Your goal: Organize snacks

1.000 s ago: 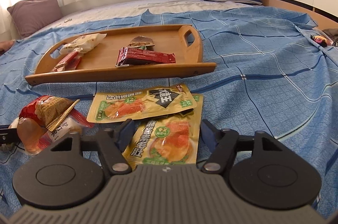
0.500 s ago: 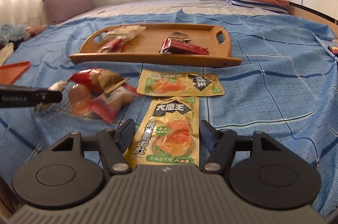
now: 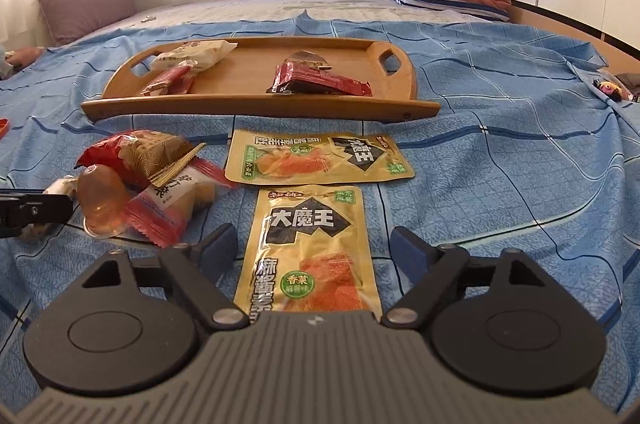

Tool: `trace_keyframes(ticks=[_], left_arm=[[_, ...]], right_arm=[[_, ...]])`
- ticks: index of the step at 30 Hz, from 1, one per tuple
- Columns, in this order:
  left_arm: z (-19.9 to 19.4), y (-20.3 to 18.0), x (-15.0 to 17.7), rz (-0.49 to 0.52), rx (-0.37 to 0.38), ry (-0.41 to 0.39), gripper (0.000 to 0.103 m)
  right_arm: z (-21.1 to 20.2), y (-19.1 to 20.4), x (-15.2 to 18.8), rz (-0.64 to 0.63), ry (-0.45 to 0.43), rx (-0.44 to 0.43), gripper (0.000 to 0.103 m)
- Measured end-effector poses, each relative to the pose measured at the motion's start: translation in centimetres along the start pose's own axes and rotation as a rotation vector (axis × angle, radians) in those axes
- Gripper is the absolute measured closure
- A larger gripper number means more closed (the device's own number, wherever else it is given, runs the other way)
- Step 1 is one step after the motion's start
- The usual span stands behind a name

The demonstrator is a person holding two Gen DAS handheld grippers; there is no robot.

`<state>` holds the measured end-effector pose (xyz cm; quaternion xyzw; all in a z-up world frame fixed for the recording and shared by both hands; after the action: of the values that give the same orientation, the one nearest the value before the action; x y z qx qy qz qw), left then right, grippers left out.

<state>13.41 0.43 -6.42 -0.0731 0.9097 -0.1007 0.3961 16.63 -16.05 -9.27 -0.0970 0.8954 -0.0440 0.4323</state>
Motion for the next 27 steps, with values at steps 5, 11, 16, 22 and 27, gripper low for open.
trace_keyframes(ticks=[5, 11, 16, 22, 27], left_arm=[[0.2, -0.3, -0.2, 0.024, 0.001, -0.007, 0.083], [-1.1, -0.4, -1.0, 0.025, 0.012, -0.035, 0.083], [-2.4, -0.5, -2.3, 0.029, 0.014, -0.077, 0.083], [-2.9, -1.1, -4.4, 0.031, 0.039, -0.101, 0.083], [-2.2, -1.7, -7.8, 0.007, 0.068, -0.114, 0.083]], right_arm=[[-0.3, -0.1, -0.2, 0.01, -0.002, 0.002, 0.035], [-1.7, 0.4, -0.7, 0.047, -0.026, -0.057, 0.039], [-3.1, 1.3, -1.7, 0.05, -0.065, -0.098, 0.038], [-4.2, 1.7, -4.5, 0.042, -0.129, -0.137, 0.039], [-3.5, 0.6, -7.5, 0.058, -0.162, -0.139, 0.039]])
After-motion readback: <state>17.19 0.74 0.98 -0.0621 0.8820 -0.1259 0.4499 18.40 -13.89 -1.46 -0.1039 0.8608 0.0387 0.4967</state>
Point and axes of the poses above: each gripper's, at about its wrist camera, not at the fingertips, and z roughly the way its jaws point, y to its left, x to its underside, the point moved 10 cm from there along z, roughly the way its jaws point, and after that the axes turned 12 degrees about -z, right-handed, at the moved point
